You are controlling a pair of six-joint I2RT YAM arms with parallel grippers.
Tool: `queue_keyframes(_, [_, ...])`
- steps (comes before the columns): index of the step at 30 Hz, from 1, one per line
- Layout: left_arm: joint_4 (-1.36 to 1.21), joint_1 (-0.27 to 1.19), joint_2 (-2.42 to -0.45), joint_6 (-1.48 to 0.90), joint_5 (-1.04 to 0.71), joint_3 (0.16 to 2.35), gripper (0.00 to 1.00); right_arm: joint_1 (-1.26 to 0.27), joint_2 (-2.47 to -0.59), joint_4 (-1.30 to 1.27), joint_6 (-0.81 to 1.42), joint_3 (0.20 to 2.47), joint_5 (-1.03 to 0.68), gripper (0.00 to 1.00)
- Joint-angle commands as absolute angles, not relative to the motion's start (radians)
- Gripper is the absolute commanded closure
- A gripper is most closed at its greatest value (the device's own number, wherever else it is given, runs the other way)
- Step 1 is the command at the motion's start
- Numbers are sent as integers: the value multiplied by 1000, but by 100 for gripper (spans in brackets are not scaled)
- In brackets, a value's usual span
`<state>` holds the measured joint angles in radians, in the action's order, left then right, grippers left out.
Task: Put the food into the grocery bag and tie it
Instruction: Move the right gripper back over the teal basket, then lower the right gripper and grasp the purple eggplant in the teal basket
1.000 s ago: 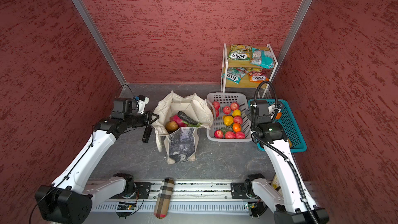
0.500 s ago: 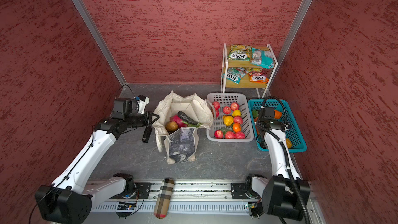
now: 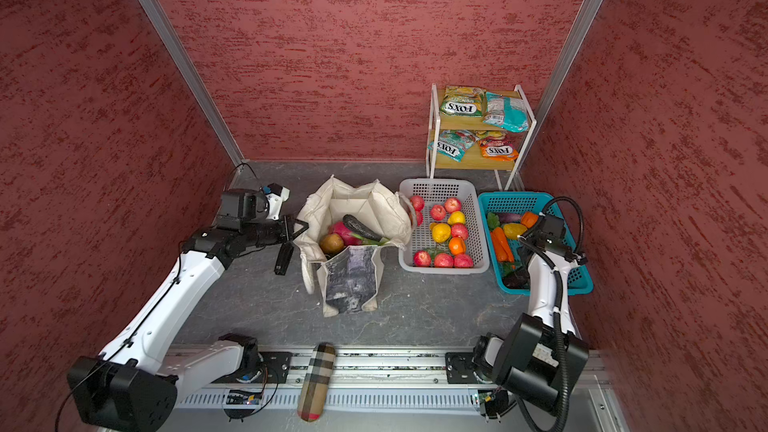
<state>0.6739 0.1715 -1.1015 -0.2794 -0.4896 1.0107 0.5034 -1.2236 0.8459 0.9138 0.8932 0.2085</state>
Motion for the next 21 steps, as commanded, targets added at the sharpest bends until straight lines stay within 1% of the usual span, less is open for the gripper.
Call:
queue_keyframes(1, [676,183,-1110,-264,-495,1020,100,520,-1253,807,880,914,169,18])
queue_keyframes(6, [676,184,-1108,-264,-494,1020,100,523,-1318,772,866,927,131,20])
queue_keyframes(10, [676,186,-1109,-263,-495,1020,100,523,-1362,754,861,940,111,21])
queue_keyframes(16, [678,186,-1106,-262,-492,1020,100,556,-1392,729,873,931,127,13])
queue_keyframes(21, [678,186,-1106,-262,-491,1020,100,571,-1437,699,874,930,118,13])
